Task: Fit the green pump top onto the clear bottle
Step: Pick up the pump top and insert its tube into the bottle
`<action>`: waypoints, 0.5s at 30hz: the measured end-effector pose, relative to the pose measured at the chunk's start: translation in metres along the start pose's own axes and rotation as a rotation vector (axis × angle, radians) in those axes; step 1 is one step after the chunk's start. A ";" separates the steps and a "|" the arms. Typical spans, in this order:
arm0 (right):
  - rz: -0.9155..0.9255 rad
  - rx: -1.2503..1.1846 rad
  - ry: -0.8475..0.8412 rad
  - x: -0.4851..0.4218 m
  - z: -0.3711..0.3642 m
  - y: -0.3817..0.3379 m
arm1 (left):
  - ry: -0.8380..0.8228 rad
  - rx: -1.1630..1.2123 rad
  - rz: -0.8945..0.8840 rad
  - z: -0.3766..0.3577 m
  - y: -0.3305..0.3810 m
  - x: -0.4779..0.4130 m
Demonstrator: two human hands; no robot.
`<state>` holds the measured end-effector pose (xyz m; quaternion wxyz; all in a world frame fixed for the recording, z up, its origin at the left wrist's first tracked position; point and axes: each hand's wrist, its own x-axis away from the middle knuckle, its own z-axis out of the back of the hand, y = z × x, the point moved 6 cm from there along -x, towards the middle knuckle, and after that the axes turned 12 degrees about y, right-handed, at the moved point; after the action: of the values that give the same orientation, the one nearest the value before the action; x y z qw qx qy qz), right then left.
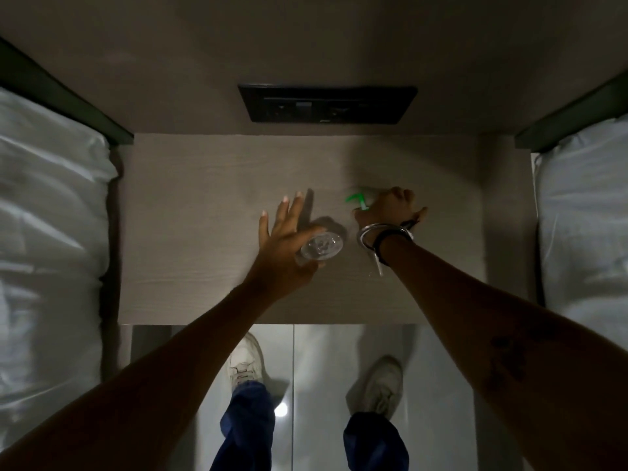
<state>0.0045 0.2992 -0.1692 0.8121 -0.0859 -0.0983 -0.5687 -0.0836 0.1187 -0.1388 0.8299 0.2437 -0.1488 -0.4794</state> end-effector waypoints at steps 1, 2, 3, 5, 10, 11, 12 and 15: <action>0.005 -0.027 0.003 0.001 0.000 0.001 | -0.029 0.008 -0.007 0.000 -0.002 -0.004; 0.010 -0.060 0.006 0.004 0.003 0.003 | -0.065 0.020 -0.005 0.001 -0.004 -0.008; 0.008 -0.113 0.008 0.006 0.006 0.007 | -0.099 0.032 -0.004 0.001 -0.006 -0.012; -0.032 -0.344 0.062 0.012 0.024 0.017 | -0.138 0.036 -0.025 0.004 -0.009 -0.020; -0.075 -1.149 0.387 0.043 0.108 0.040 | -0.141 0.005 -0.035 0.008 -0.008 -0.025; -0.068 -1.230 0.395 0.054 0.119 0.038 | -0.147 -0.007 -0.026 0.007 -0.007 -0.024; -0.046 -1.271 0.386 0.065 0.127 0.033 | -0.156 -0.010 -0.015 0.007 -0.006 -0.023; 0.070 -1.202 0.373 0.094 0.131 0.015 | -0.162 -0.026 0.016 0.005 -0.004 -0.021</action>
<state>0.0424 0.2518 -0.0183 0.6435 -0.4299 0.3846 -0.5032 -0.0990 0.1347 -0.1372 0.8219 0.1921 -0.2112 -0.4929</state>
